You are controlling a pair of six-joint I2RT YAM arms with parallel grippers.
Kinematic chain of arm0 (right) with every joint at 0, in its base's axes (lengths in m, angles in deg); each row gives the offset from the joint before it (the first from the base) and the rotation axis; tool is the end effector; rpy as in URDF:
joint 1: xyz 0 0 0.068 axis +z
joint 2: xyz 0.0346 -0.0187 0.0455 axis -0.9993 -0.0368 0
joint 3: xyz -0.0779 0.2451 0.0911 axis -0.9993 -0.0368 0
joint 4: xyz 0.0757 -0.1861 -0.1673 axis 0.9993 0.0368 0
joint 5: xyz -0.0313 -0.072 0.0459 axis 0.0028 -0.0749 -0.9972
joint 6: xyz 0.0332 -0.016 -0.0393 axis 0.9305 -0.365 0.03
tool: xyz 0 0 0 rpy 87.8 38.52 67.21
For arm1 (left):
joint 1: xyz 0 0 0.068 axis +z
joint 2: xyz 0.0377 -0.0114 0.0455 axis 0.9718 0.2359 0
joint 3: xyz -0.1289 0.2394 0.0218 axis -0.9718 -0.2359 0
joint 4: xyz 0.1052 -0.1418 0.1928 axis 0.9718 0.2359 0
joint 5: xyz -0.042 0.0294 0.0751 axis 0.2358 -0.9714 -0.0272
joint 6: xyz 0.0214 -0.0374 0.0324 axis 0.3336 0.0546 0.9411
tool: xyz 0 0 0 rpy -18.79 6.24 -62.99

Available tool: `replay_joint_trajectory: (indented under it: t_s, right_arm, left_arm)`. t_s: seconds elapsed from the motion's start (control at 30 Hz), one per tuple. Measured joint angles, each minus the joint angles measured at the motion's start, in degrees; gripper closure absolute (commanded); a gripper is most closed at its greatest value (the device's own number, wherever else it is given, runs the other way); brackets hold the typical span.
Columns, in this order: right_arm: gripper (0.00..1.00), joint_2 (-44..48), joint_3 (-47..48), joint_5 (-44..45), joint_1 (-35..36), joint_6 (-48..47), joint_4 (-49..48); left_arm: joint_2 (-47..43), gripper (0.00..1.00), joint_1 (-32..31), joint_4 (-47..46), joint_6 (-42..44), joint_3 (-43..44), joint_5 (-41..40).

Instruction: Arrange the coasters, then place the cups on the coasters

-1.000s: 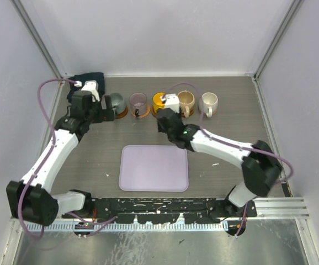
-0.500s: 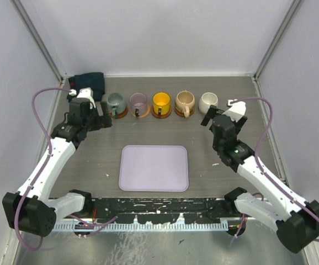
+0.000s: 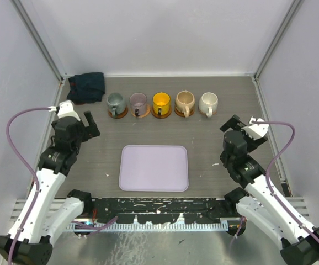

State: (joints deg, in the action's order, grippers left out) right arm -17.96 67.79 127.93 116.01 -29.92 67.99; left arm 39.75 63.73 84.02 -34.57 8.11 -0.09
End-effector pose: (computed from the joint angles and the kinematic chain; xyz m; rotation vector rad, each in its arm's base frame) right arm 0.1473 0.0432 0.2911 0.6796 1.5503 -0.2732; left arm 0.1655 -0.0247 0.3281 -0.3495 1.9853 -0.0128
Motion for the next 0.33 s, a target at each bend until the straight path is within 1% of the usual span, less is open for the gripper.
replay_joint_trajectory:
  t_s: [0.33]
  right_arm:
    - [0.0, -0.5, -0.85, 2.49, 0.0, 0.52, 0.02]
  left_arm:
    - [-4.85, 0.02, 0.0, 0.26, 0.39, -1.84, -0.83]
